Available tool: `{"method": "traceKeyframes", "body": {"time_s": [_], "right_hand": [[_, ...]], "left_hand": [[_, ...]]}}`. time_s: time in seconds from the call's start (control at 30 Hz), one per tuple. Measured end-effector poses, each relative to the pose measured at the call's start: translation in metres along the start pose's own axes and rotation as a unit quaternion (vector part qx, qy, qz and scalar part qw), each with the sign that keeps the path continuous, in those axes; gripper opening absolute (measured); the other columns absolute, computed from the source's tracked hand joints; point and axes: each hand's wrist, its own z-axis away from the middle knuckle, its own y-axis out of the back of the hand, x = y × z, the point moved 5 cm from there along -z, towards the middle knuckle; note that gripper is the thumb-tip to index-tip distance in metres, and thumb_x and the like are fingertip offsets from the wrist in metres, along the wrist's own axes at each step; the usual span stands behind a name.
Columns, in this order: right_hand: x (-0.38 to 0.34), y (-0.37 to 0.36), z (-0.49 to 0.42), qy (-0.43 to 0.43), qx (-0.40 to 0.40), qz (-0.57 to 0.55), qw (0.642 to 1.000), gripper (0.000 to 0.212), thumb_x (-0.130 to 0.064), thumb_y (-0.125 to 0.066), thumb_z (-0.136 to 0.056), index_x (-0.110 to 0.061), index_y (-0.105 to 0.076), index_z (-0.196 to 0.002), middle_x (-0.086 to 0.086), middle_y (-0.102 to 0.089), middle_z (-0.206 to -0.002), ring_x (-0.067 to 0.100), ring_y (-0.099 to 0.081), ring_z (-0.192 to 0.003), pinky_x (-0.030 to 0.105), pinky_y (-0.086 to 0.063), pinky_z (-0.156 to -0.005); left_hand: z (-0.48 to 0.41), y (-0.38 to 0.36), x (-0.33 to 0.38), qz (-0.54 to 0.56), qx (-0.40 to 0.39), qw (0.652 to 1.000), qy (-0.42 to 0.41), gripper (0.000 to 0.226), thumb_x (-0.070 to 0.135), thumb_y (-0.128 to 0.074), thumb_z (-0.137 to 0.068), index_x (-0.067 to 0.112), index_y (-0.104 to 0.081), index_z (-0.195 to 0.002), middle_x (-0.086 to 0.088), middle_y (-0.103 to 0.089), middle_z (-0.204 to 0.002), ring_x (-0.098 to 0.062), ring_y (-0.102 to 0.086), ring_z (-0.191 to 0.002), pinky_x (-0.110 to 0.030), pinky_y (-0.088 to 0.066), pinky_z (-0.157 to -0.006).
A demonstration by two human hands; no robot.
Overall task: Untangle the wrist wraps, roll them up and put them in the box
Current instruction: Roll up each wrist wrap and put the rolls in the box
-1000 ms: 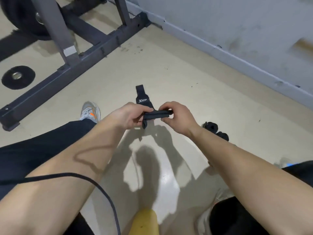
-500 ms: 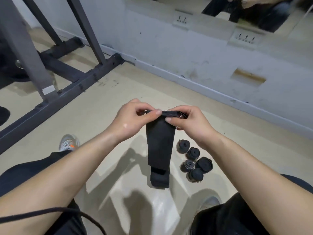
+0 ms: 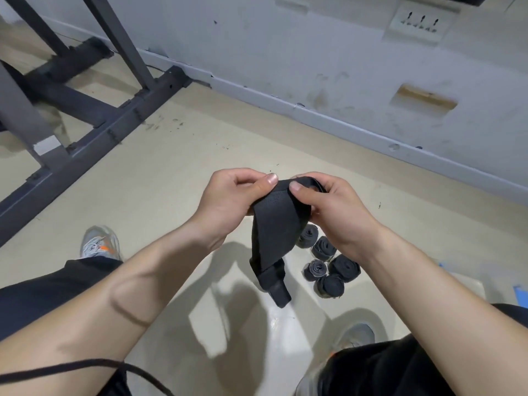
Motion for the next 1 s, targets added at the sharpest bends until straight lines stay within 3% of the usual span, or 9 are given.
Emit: {"method": "traceKeyframes", "body": {"time_s": [0.13,0.23,0.3,0.4,0.5,0.57,0.73,0.83,1.0], "right_hand": [[0.003,-0.002,-0.015,0.009,0.014,-0.019,1.000,0.015,-0.024,-0.075,-0.085,-0.014,-0.075,-0.096,0.007,-0.070,-0.091,0.023,-0.063,-0.088,0.043,-0.046,-0.081],[0.008,-0.001,-0.021,0.004,0.035,-0.032,0.999,0.006,-0.012,-0.072,-0.092,-0.010,-0.074,-0.097,0.007,-0.071,-0.091,0.023,-0.065,-0.088,0.041,-0.048,-0.083],[0.012,0.000,-0.025,-0.008,0.045,-0.030,0.998,0.008,-0.017,-0.075,-0.088,-0.013,-0.075,-0.095,0.006,-0.071,-0.091,0.024,-0.065,-0.088,0.044,-0.047,-0.084],[0.015,-0.001,-0.029,-0.031,0.066,-0.008,0.997,0.020,-0.030,-0.077,-0.078,-0.017,-0.076,-0.094,0.004,-0.072,-0.089,0.025,-0.064,-0.086,0.047,-0.041,-0.080],[0.017,-0.001,-0.030,-0.032,0.084,-0.023,0.996,0.010,-0.019,-0.074,-0.090,-0.011,-0.075,-0.096,0.009,-0.072,-0.089,0.026,-0.066,-0.082,0.046,-0.046,-0.076],[0.016,-0.003,-0.028,-0.035,0.094,-0.026,0.995,0.012,-0.015,-0.071,-0.094,-0.006,-0.073,-0.101,0.010,-0.072,-0.090,0.026,-0.067,-0.080,0.044,-0.050,-0.074],[0.017,-0.004,-0.027,-0.037,0.107,-0.008,0.994,0.013,-0.018,-0.073,-0.093,-0.008,-0.074,-0.101,0.010,-0.074,-0.089,0.025,-0.068,-0.077,0.045,-0.048,-0.071],[0.018,-0.003,-0.027,-0.044,0.111,-0.009,0.993,0.015,-0.021,-0.073,-0.092,-0.009,-0.074,-0.100,0.009,-0.074,-0.088,0.025,-0.067,-0.076,0.046,-0.045,-0.072],[0.018,-0.005,-0.028,-0.050,0.096,-0.026,0.994,0.015,-0.017,-0.072,-0.093,-0.004,-0.073,-0.101,0.011,-0.074,-0.090,0.026,-0.068,-0.080,0.045,-0.050,-0.077]], "left_hand": [[-0.010,0.006,-0.006,0.019,-0.002,0.999,0.027,0.014,0.020,-0.071,-0.096,0.011,-0.076,-0.086,-0.006,-0.076,-0.081,-0.016,-0.070,-0.073,-0.028,-0.058,-0.070],[-0.016,0.012,-0.008,-0.025,-0.012,0.999,0.029,0.010,0.018,-0.071,-0.096,0.013,-0.077,-0.090,-0.007,-0.079,-0.086,-0.013,-0.072,-0.077,-0.022,-0.057,-0.069],[-0.018,0.016,-0.009,-0.042,-0.013,0.999,0.019,0.007,0.015,-0.071,-0.096,0.016,-0.078,-0.095,-0.008,-0.079,-0.090,-0.011,-0.072,-0.079,-0.020,-0.057,-0.068],[-0.021,0.028,-0.012,-0.075,0.030,0.997,-0.011,0.009,0.013,-0.075,-0.093,0.022,-0.078,-0.092,0.006,-0.077,-0.083,-0.008,-0.070,-0.077,-0.025,-0.058,-0.070],[-0.022,0.035,-0.013,-0.140,0.068,0.987,-0.049,0.010,0.022,-0.080,-0.087,0.030,-0.074,-0.084,0.012,-0.069,-0.073,-0.016,-0.064,-0.067,-0.039,-0.060,-0.072],[-0.019,0.035,-0.010,-0.181,0.070,0.978,-0.074,0.012,0.024,-0.078,-0.087,0.031,-0.069,-0.084,0.017,-0.064,-0.070,-0.016,-0.057,-0.061,-0.036,-0.057,-0.068],[-0.011,0.027,0.001,-0.172,-0.020,0.981,-0.085,0.008,0.028,-0.062,-0.089,0.031,-0.068,-0.084,0.002,-0.062,-0.073,-0.017,-0.053,-0.064,-0.036,-0.048,-0.067],[-0.011,0.033,0.004,-0.167,-0.070,0.980,-0.081,0.023,0.022,-0.048,-0.088,0.028,-0.071,-0.084,-0.011,-0.065,-0.076,-0.016,-0.053,-0.069,-0.034,-0.041,-0.066],[-0.013,0.046,0.003,-0.187,-0.134,0.969,-0.087,0.039,0.003,-0.054,-0.095,0.035,-0.077,-0.090,-0.002,-0.075,-0.092,-0.013,-0.061,-0.079,-0.028,-0.051,-0.071]]}}
